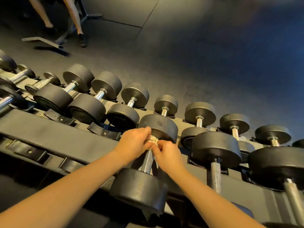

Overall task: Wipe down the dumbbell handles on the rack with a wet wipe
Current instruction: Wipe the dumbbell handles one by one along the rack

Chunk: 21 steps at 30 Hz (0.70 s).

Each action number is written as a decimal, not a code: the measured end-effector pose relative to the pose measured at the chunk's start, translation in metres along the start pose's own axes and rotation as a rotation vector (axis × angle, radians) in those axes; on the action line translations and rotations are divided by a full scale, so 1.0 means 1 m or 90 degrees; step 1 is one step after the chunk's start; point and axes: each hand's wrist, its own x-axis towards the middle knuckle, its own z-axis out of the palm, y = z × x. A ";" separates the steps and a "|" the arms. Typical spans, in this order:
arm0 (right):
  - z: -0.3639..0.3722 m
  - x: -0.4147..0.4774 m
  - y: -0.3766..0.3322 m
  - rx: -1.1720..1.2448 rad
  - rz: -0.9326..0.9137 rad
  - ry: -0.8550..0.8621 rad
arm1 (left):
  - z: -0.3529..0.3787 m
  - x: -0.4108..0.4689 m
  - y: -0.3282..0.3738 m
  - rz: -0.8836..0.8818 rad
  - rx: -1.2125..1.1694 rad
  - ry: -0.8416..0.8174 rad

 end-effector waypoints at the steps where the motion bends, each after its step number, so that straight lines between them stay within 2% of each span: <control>1: 0.003 0.002 -0.002 -0.020 0.006 0.010 | 0.000 0.001 0.000 -0.061 0.006 -0.002; 5: 0.002 0.013 -0.013 -0.072 0.072 0.032 | 0.002 0.006 -0.006 -0.304 -0.208 -0.107; 8: -0.002 0.021 -0.025 -0.088 0.127 -0.005 | 0.008 0.006 -0.001 -0.428 -0.382 -0.135; 11: -0.003 0.029 -0.031 -0.071 0.183 -0.058 | 0.010 0.009 0.009 -0.508 -0.489 -0.131; 13: -0.001 0.033 -0.028 -0.004 0.228 -0.080 | 0.009 0.011 0.013 -0.563 -0.570 -0.154; 18: 0.011 0.025 -0.018 0.342 0.338 -0.161 | 0.013 0.011 0.003 -0.653 -0.724 -0.228; 21: 0.006 0.024 -0.017 0.347 0.332 -0.182 | 0.013 0.006 0.000 -0.628 -0.735 -0.240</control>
